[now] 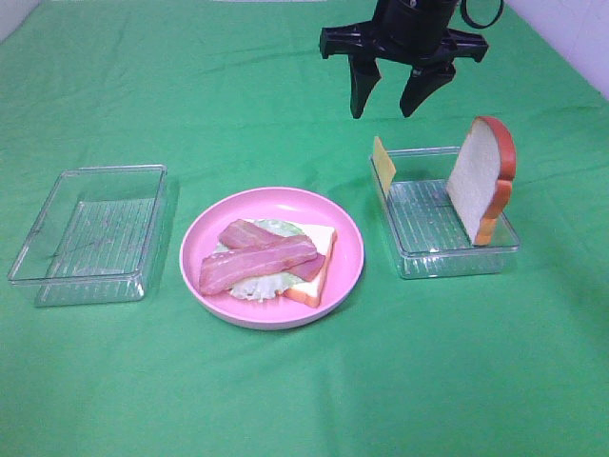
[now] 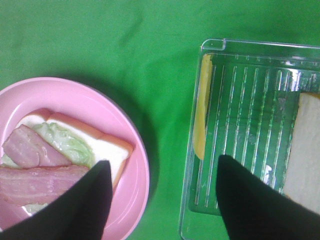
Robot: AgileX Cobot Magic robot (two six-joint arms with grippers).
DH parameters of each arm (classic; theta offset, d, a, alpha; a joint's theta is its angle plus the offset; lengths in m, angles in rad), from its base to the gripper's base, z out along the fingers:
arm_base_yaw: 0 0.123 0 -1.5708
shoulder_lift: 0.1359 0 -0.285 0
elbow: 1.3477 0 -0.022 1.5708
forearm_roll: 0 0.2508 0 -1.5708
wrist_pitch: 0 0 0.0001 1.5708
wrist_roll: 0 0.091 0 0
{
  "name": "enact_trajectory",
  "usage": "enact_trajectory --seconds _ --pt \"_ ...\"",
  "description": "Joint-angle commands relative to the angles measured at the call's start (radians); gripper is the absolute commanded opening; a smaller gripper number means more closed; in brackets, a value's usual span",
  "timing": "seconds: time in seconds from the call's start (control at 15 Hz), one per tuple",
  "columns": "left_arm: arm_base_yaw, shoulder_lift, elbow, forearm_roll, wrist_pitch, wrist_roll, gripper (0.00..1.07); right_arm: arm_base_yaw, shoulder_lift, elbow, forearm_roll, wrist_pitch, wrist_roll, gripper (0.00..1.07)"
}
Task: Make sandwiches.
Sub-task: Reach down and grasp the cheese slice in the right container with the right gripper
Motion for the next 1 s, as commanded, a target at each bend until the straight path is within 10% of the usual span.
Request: enact_trajectory --seconds 0.07,0.67,1.0 --pt "-0.004 -0.019 0.002 -0.002 -0.009 0.005 0.80 -0.007 0.042 -0.017 0.009 0.043 -0.001 0.57" --pt "-0.004 -0.019 0.002 -0.002 -0.009 0.005 0.80 -0.007 0.180 -0.074 -0.051 0.017 -0.004 0.53" --pt "-0.004 -0.019 0.002 -0.002 -0.009 0.005 0.80 -0.006 0.184 -0.074 -0.051 0.003 -0.012 0.18"
